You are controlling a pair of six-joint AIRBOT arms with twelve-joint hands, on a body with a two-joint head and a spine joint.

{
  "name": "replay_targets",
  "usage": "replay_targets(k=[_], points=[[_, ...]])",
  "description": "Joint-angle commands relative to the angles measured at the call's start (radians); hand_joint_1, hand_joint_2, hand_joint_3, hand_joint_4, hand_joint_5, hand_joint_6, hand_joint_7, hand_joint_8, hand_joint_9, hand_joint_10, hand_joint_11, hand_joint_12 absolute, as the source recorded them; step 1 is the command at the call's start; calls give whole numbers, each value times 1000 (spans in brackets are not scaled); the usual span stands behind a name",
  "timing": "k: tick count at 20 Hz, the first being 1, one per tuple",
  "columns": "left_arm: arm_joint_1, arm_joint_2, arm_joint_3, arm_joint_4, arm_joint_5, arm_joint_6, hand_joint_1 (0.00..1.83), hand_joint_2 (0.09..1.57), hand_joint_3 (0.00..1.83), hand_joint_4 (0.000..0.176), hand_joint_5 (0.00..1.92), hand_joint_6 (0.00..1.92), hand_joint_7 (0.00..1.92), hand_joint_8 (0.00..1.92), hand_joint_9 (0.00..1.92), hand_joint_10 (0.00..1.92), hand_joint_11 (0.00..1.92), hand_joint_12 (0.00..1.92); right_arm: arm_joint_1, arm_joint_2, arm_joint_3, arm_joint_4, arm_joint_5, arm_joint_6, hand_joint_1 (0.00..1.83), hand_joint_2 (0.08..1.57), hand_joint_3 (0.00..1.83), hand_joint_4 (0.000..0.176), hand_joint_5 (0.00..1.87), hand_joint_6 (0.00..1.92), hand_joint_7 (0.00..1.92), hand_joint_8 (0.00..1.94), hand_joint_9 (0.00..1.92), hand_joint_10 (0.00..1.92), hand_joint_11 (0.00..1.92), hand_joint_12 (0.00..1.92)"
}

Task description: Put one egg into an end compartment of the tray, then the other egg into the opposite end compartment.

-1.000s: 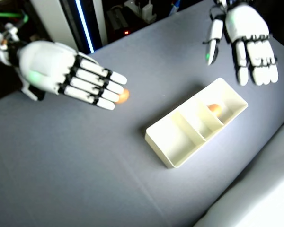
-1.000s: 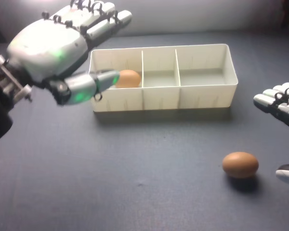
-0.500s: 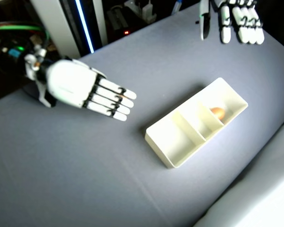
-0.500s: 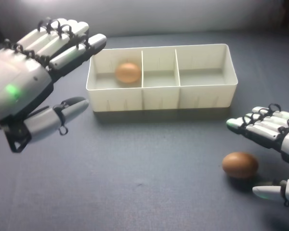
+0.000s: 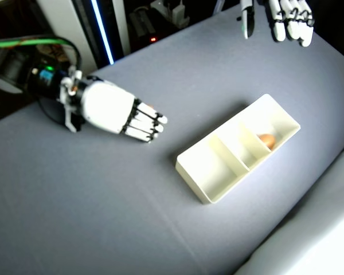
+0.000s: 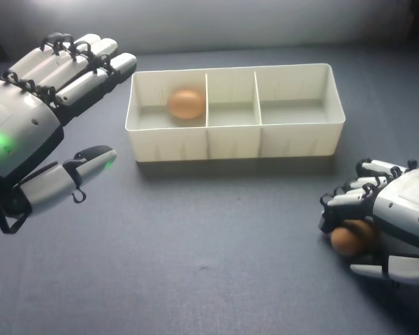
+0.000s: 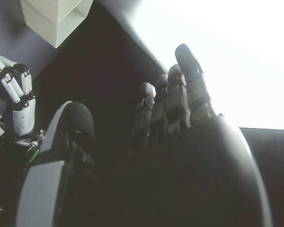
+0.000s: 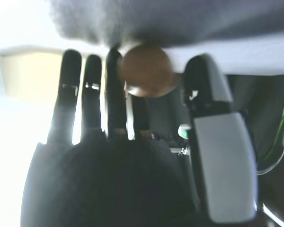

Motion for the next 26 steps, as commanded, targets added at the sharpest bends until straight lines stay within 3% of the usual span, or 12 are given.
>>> replay_targets(k=[1, 7, 10, 11, 14, 15, 19, 21, 22, 23, 24, 26], points=[[-3, 14, -1, -11, -136, -1, 525, 1427, 0, 0, 142, 5, 66, 3, 39, 4, 0, 535, 10, 0, -3, -16, 77, 5, 1295, 1264, 7, 0, 632, 1336, 720, 1466, 659, 1640, 568, 1875], [17, 24, -7, -18, -148, -1, 538, 1425, 0, 0, 149, 0, 86, 2, 67, 4, 0, 616, 117, 116, -62, -108, 215, 5, 1177, 1303, 7, 0, 578, 1349, 749, 1679, 856, 1869, 871, 1921], [30, 25, -10, -25, -150, -1, 523, 1408, 0, 0, 140, 3, 72, 1, 53, 4, 0, 639, 196, 128, -40, -119, 222, 4, 1172, 1307, 7, 0, 599, 1382, 718, 1708, 762, 1858, 783, 1921], [34, 25, -10, -26, -150, -1, 522, 1411, 0, 0, 136, 1, 57, 6, 39, 9, 0, 575, 223, 127, -26, -119, 220, 4, 1257, 1332, 18, 0, 654, 1467, 526, 1709, 528, 1858, 495, 1921], [41, 25, -12, -33, -155, -2, 527, 1403, 0, 2, 144, 3, 69, 7, 45, 10, 0, 535, 318, 93, 32, -115, 157, 0, 1113, 1333, 3, 0, 614, 1438, 610, 1721, 501, 1739, 503, 1921], [47, 25, -12, -37, -159, -3, 533, 1402, 0, 0, 151, 3, 76, 5, 53, 9, 0, 508, 361, 62, 75, -111, 107, -3, 1172, 1310, 2, 0, 604, 1321, 704, 1727, 755, 1871, 810, 1921], [55, 23, -11, -42, -159, -4, 555, 1411, 1, 0, 174, 3, 85, 2, 65, 8, 0, 458, 480, -41, 191, -69, -23, -50, 1117, 1336, 3, 0, 598, 1432, 621, 1742, 525, 1777, 593, 1921], [58, 18, -5, -43, -160, -9, 554, 1408, 1, 0, 186, 2, 96, 0, 90, 10, 0, 541, 515, -102, 258, -27, -88, -89, 1157, 1343, 1, 0, 547, 1361, 664, 1813, 847, 1915, 959, 1921], [59, 14, -1, -43, -158, -14, 570, 1411, 1, 17, 174, 0, 93, 1, 91, 3, 0, 573, 517, -133, 297, 3, -110, -94, 1086, 1289, 0, 0, 667, 1442, 1184, 1936, 1440, 1921, 1522, 1921], [59, 13, 1, -43, -157, -18, 570, 1411, 1, 17, 174, 0, 93, 1, 91, 3, 0, 573, 518, -154, 323, 28, -134, -105, 1086, 1289, 0, 0, 667, 1442, 1184, 1936, 1440, 1921, 1522, 1921], [60, 12, 1, -43, -157, -19, 598, 1409, 0, 8, 183, 2, 100, 2, 97, 3, 0, 517, 522, -168, 339, 61, -158, -141, 1123, 1244, 0, 0, 260, 809, 446, 1014, 508, 1399, 568, 1921], [61, 11, 2, -43, -158, -19, 601, 1408, 0, 5, 181, 1, 103, 2, 99, 3, 0, 509, 525, -178, 353, 113, -183, -199, 949, 1236, 0, 0, 107, 491, 268, 621, 233, 1344, 305, 1921]])
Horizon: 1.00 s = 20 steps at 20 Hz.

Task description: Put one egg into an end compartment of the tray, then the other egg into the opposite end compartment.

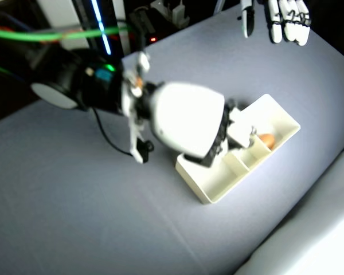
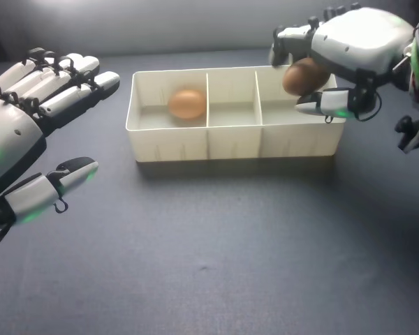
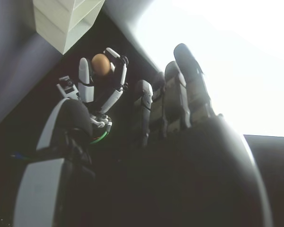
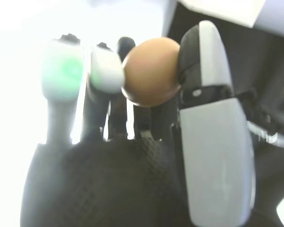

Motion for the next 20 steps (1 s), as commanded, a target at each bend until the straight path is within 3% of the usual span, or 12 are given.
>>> replay_targets(k=[1, 3, 4, 5, 8, 11, 12, 13, 14, 18, 19, 20], points=[[-5, 0, 3, 1, -133, -4, 638, 1403, 0, 6, 197, 2, 123, 3, 115, 5, 0, 596, 16, 6, 10, 13, 125, -5, 722, 1261, 1, 0, 10, 110, 145, 203, 44, 1086, 21, 1856], [-3, 0, 3, -1, -138, -7, 650, 1400, 0, 19, 192, 0, 122, 1, 110, 2, 0, 609, 16, 6, 14, 32, 124, -5, 625, 1218, 0, 0, 0, 3, 8, 21, 1, 593, 0, 1666], [-1, 0, 2, -2, -139, -7, 651, 1398, 0, 16, 194, 1, 125, 2, 109, 1, 0, 608, 16, 7, 11, 33, 124, -2, 599, 1207, 0, 33, 0, 0, 1, 3, 0, 402, 0, 1624], [0, 1, 1, -4, -140, -8, 617, 1405, 0, 20, 193, 0, 123, 1, 105, 1, 0, 572, 16, 7, 2, 33, 132, 1, 573, 1218, 0, 23, 0, 0, 0, 0, 0, 231, 0, 1575], [13, 4, -6, -21, -155, -8, 647, 1407, 0, 19, 213, 4, 143, 4, 122, 5, 0, 650, 11, 39, -52, 12, 204, 47, 461, 1262, 2, 5, 0, 0, 0, 0, 13, 9, 0, 1527], [42, 14, -18, -47, -189, -8, 676, 1407, 0, 6, 222, 1, 152, 1, 118, 2, 0, 649, -28, 117, -141, -39, 346, 119, 355, 1289, 4, 57, 0, 0, 0, 0, 0, 0, 0, 1512], [54, 16, -23, -55, -203, -8, 669, 1408, 0, 6, 214, 3, 151, 0, 114, 0, 0, 624, -58, 147, -180, -51, 415, 132, 377, 1301, 0, 42, 0, 0, 0, 0, 0, 0, 0, 1070], [66, 19, -28, -64, -217, -8, 638, 1414, 3, 4, 193, 3, 142, 0, 105, 0, 0, 615, -86, 172, -209, -61, 475, 140, 398, 1314, 2, 27, 0, 0, 0, 0, 0, 0, 0, 229], [83, 23, -34, -76, -236, -8, 607, 1418, 2, 10, 173, 1, 128, 0, 91, 0, 0, 573, -119, 201, -250, -71, 543, 143, 371, 1299, 0, 50, 0, 0, 0, 0, 0, 0, 0, 45], [147, 34, -57, -130, -330, -8, 680, 1400, 0, 32, 107, 2, 50, 1, 22, 1, 0, 250, -278, 314, -389, -85, 833, 143, 275, 1247, 0, 100, 0, 0, 0, 0, 0, 0, 0, 0], [159, 34, -60, -144, -355, -8, 653, 1408, 3, 50, 28, 3, 1, 0, 0, 0, 0, 9, -323, 337, -416, -84, 905, 143, 283, 1233, 24, 108, 0, 0, 0, 0, 0, 0, 6, 517], [173, 34, -66, -164, -392, -8, 653, 1408, 3, 50, 28, 3, 1, 0, 0, 0, 0, 9, -383, 364, -449, -77, 987, 143, 283, 1233, 24, 108, 0, 0, 0, 0, 0, 0, 6, 517]])
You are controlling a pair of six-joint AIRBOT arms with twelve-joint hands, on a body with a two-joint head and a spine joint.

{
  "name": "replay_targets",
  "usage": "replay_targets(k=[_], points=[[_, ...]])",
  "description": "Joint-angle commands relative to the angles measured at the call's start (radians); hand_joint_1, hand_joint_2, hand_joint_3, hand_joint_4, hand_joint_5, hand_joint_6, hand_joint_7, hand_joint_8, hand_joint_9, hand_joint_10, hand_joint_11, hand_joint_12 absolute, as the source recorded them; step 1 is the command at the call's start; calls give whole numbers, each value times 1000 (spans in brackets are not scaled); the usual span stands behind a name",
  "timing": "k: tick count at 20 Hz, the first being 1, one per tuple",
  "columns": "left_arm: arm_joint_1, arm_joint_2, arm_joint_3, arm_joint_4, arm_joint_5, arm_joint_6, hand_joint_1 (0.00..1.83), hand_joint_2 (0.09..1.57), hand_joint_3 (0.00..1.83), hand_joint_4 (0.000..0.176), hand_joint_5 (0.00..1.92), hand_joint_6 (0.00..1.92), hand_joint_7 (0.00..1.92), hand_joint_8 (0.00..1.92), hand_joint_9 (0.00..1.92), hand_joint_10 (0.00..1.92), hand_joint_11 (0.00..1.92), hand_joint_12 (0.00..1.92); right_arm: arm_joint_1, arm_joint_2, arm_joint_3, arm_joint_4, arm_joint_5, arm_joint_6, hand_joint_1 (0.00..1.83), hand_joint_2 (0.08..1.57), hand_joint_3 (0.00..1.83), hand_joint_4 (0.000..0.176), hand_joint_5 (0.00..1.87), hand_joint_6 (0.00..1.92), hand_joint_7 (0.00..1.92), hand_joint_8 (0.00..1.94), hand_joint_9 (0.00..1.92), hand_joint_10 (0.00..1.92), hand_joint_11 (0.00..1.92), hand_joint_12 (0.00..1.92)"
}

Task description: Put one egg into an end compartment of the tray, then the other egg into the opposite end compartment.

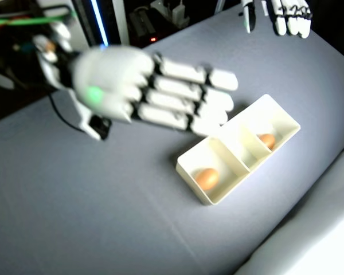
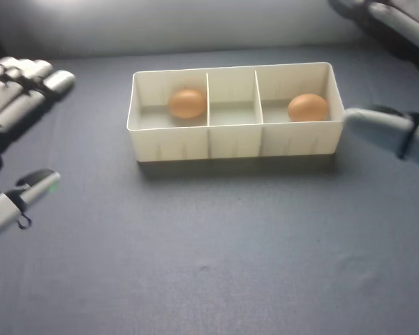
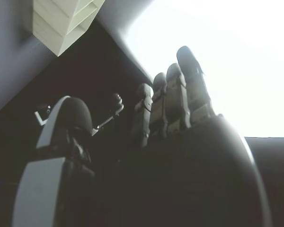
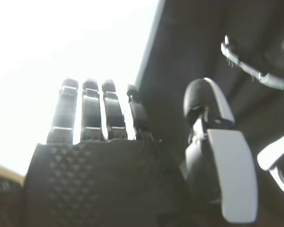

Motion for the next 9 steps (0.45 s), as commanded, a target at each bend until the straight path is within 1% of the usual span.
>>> replay_targets(k=[1, 2, 3, 4, 5, 6, 7, 8, 9], points=[[0, 9, -3, -11, -181, -2, 572, 1398, 0, 70, 2, 0, 0, 0, 0, 0, 6, 3, -19, 20, -11, 26, 228, 4, 187, 1334, 21, 30, 0, 0, 0, 0, 0, 0, 0, 639], [16, 6, -9, -29, -219, -2, 538, 1400, 1, 81, 0, 0, 0, 0, 0, 0, 0, 0, -78, 41, -36, 42, 302, 4, 151, 1365, 15, 31, 0, 0, 0, 0, 0, 0, 0, 302], [23, 5, -11, -33, -238, -2, 572, 1407, 3, 88, 0, 0, 0, 0, 0, 0, 0, 0, -113, 51, -50, 56, 346, 4, 161, 1376, 12, 21, 0, 0, 0, 0, 0, 0, 0, 60], [24, 6, -14, -34, -240, -5, 585, 1430, 13, 48, 0, 0, 0, 0, 0, 0, 0, 0, -147, 66, -65, 72, 396, 4, 130, 1377, 11, 17, 0, 0, 0, 0, 0, 0, 0, 11], [23, 7, -14, -33, -241, -5, 586, 1431, 12, 45, 0, 0, 0, 0, 0, 0, 0, 0, -161, 72, -70, 77, 414, 4, 131, 1370, 6, 8, 0, 0, 0, 0, 0, 0, 0, 1], [21, 9, -15, -30, -241, -5, 548, 1427, 9, 73, 0, 0, 0, 0, 0, 0, 0, 0, -179, 82, -77, 84, 441, 9, 172, 1365, 2, 22, 0, 0, 0, 0, 0, 0, 0, 0], [11, 13, -17, -23, -241, -4, 535, 1446, 12, 61, 0, 0, 0, 0, 0, 0, 0, 0, -195, 93, -81, 86, 472, 27, 162, 1323, 0, 70, 0, 0, 0, 0, 0, 0, 0, 0], [-9, 19, -17, -5, -241, -3, 652, 1401, 0, 130, 0, 0, 0, 0, 0, 0, 0, 0, -203, 107, -87, 86, 486, 40, 165, 1325, 0, 61, 0, 0, 0, 0, 0, 0, 0, 0], [-14, 21, -17, 1, -241, -1, 652, 1401, 0, 130, 0, 0, 0, 0, 0, 0, 0, 0, -203, 111, -89, 82, 486, 40, 165, 1325, 0, 61, 0, 0, 0, 0, 0, 0, 0, 0]])
